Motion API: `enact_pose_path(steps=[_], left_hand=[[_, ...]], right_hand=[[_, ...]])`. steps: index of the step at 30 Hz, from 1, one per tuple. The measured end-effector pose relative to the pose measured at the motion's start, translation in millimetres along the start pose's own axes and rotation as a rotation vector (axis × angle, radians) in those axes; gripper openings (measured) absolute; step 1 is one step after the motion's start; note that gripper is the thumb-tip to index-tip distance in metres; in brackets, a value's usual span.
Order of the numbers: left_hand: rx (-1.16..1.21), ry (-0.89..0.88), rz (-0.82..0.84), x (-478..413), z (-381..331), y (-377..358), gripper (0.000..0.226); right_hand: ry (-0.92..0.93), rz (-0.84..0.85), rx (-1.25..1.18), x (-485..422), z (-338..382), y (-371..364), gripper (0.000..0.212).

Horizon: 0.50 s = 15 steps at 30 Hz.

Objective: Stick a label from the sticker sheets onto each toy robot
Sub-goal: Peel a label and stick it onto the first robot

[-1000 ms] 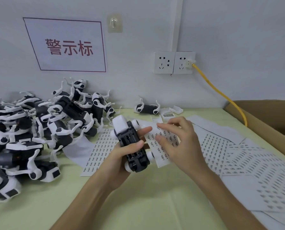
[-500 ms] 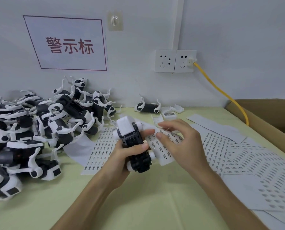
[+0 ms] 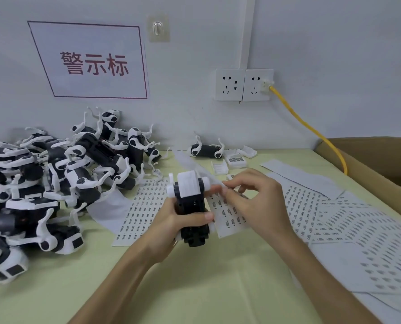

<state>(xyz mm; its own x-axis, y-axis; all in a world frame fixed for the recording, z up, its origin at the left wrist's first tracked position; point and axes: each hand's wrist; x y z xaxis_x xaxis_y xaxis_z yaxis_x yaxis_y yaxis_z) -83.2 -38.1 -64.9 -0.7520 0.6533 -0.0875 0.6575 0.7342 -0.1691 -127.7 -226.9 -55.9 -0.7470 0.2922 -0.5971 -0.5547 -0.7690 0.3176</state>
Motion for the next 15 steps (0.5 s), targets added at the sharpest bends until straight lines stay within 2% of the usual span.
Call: enact_pose_path(steps=[6, 15], left_hand=[[-0.033, -0.012, 0.036, 1.0, -2.4, 0.6, 0.053], [-0.085, -0.004, 0.073, -0.2, 2.6, 3.9, 0.056]], right_hand=[[-0.08, 0.017, -0.12, -2.1, -2.2, 0.8, 0.012], [-0.391, 0.102, -0.357, -6.6, -4.4, 6.9, 0.014]])
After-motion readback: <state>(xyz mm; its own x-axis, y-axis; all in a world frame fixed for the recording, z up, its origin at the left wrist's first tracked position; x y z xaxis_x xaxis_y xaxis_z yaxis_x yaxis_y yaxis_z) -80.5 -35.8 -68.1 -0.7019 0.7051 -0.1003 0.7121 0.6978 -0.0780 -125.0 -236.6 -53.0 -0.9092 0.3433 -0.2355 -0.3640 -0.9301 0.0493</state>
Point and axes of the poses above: each hand's wrist, its own x-axis away from the middle knuckle, its own y-axis out of the back of the hand, z = x × y, and after that the axes turned 1 degree about -x, right-handed
